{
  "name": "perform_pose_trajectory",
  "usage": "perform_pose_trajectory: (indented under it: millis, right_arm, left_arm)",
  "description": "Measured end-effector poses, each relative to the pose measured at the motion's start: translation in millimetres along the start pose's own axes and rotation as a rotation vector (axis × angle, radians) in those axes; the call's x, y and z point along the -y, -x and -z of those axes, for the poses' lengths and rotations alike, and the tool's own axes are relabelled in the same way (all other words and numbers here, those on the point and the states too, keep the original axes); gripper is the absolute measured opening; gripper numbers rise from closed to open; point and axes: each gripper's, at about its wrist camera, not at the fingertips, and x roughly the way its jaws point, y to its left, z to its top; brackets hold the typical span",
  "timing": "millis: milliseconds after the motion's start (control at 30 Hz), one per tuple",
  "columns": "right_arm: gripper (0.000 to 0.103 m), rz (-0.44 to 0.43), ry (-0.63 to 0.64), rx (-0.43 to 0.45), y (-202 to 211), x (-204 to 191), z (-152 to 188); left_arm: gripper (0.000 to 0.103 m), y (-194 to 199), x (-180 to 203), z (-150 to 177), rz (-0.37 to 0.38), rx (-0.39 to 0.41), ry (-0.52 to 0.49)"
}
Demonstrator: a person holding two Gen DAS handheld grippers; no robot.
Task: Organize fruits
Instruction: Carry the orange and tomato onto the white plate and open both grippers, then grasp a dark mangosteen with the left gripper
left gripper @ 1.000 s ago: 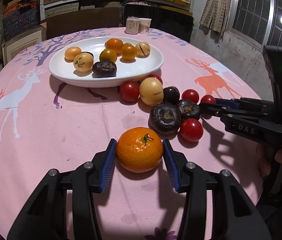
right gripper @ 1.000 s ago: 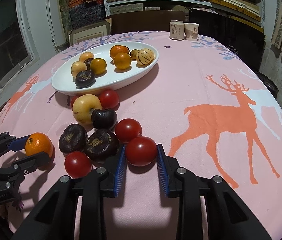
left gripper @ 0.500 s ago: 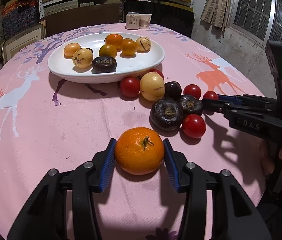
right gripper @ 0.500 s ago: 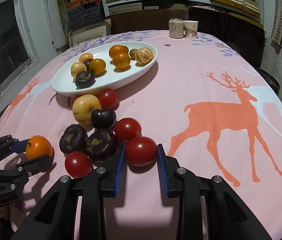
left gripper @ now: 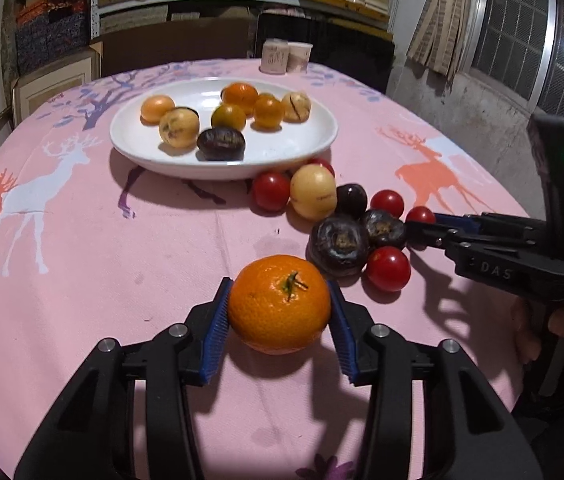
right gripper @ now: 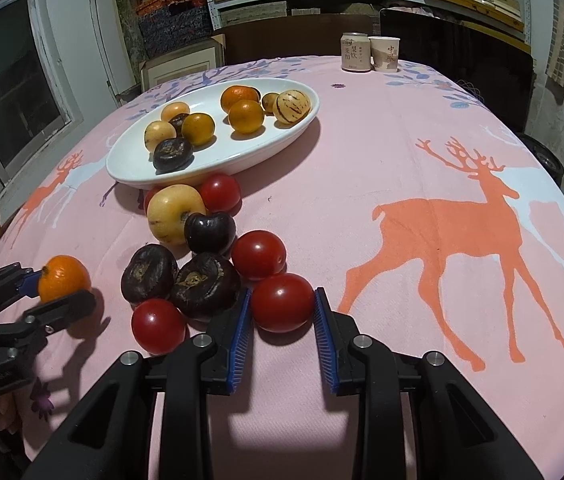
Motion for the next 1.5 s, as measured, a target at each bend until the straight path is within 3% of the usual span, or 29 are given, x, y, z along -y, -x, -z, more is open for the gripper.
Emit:
perform_pose_trajectory:
  millis: [300,600,800,1033,1133,1200,1267,1400,1500]
  right_arm:
    - [0.031,-0.053,-0.012,0.023,15,4,4]
    - [0.031,-0.065,0.05,0.091,37,-6,-49]
    - [0.031,-0.074,0.087,0.106,17,-23,-95]
    - [0.032,-0.079,0.088,0.052,-38,-32,-125]
    - [0.045,-0.082,0.101,0.055,-46,-36,-126]
    - [0.049,-0.083,0.103,0.082,-41,-36,-125]
    - [0.049,-0.085,0.092,0.099,-34,-33,-123]
    - [0.049,-0.099,0.035,0.121,-13,-16,-109]
    - [0.05,-0.099,-0.014,0.127,-1,0,-90]
  left_arm:
    - [0.045,21,-23,-6,-0.014,0.038,0.056]
    - [0.045,26,-46,-57,-0.06,0.083,0.048]
    - [0.045,-13,-61,-97,-0.048,0.02,0.072]
    - [0.045,-59,-65,-114,-0.083,-0.027,0.074]
    - [0.046,-68,-69,-115,-0.093,-0.04,0.079]
    - [0.066,-63,-71,-114,-0.105,-0.014,0.081]
    - [0.074,-52,-71,-114,-0.119,0.024,0.083]
    - [0.083,-26,-64,-105,-0.115,0.071,0.067]
    - [0.085,-19,-50,-87,-0.092,0.038,0.016]
